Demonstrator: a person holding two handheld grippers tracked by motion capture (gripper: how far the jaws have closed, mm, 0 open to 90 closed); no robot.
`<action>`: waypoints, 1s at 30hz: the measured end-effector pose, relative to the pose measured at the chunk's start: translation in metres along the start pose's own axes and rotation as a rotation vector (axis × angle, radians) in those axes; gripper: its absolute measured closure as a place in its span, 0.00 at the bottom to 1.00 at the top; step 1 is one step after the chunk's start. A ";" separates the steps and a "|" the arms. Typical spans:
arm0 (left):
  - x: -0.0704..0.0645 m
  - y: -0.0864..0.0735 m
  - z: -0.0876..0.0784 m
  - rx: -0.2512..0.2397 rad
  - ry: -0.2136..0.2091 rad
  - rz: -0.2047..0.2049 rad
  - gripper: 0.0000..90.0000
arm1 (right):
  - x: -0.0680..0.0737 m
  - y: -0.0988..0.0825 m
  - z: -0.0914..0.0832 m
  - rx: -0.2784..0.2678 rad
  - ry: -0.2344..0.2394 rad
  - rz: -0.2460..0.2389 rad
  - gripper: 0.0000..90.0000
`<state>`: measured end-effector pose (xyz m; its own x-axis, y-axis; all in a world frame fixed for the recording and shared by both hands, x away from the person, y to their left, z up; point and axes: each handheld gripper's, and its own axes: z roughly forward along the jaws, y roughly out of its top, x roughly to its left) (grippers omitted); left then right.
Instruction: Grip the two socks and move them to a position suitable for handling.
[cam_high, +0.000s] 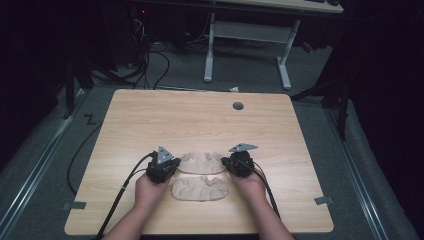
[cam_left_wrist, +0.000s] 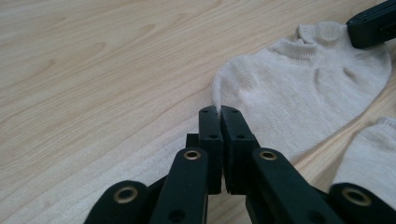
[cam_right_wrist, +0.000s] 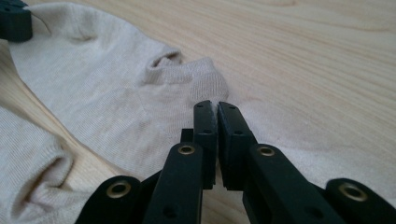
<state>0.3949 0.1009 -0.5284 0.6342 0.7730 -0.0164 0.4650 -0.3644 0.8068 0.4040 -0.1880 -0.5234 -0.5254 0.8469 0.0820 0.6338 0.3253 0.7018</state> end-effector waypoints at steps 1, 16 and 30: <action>0.000 0.000 -0.001 -0.006 0.002 0.001 0.97 | 0.000 0.001 -0.001 -0.008 0.000 -0.002 0.97; -0.002 0.001 -0.022 -0.084 0.009 -0.007 0.97 | 0.010 0.004 -0.020 -0.116 -0.026 -0.029 0.97; -0.017 -0.008 -0.056 -0.123 -0.028 0.001 0.97 | 0.029 -0.009 -0.052 -0.177 -0.003 -0.061 0.97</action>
<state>0.3454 0.1195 -0.5014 0.6522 0.7574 -0.0302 0.3861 -0.2977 0.8731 0.3533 -0.1881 -0.4906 -0.5578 0.8293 0.0332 0.4911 0.2975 0.8187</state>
